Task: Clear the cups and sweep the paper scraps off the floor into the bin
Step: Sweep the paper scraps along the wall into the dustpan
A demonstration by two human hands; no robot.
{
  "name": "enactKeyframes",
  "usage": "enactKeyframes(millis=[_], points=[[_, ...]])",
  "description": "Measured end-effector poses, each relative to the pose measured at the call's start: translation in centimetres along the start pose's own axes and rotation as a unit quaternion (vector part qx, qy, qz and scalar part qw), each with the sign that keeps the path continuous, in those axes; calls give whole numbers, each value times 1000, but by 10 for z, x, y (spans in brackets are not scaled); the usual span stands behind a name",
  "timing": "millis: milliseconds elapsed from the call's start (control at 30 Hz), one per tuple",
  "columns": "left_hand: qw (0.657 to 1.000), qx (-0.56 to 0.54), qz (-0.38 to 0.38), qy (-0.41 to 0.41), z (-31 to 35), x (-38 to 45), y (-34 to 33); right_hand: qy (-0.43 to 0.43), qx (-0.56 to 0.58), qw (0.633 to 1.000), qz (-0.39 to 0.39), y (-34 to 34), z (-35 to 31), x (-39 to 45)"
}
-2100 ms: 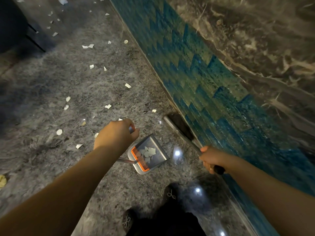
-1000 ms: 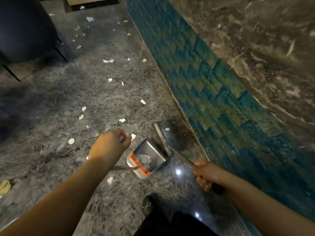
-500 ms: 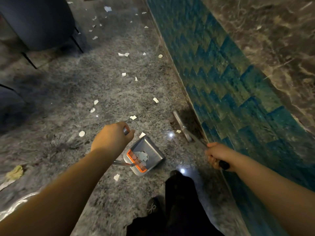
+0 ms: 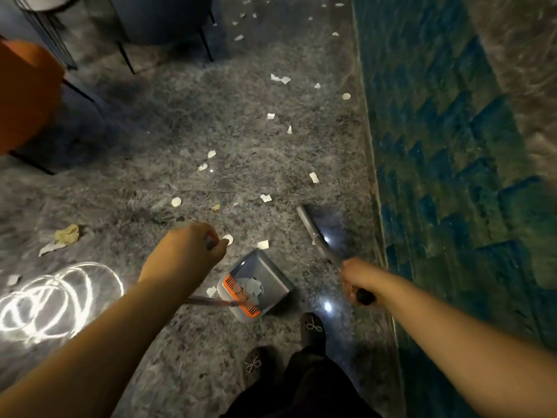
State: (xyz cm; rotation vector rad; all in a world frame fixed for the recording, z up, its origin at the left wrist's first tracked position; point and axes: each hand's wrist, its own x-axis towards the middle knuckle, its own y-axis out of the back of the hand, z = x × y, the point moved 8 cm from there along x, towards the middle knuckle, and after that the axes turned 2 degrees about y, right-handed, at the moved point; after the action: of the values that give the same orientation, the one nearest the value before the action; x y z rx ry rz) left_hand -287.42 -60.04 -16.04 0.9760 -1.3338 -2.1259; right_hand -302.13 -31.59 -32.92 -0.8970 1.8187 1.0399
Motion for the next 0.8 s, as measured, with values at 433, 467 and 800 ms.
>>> enactKeyframes(millis=[433,467,800], points=[[983,-38,59,170,-83,-67,22,38,-119,982,-144,-85,-79,-8],[980,-45,64,181,-90,-74,23,30,-100,981,-161,-94,-81,-12],[952,-101,107,268,-158,-141,40,17,-74,974,-213,-164,-95,-48]])
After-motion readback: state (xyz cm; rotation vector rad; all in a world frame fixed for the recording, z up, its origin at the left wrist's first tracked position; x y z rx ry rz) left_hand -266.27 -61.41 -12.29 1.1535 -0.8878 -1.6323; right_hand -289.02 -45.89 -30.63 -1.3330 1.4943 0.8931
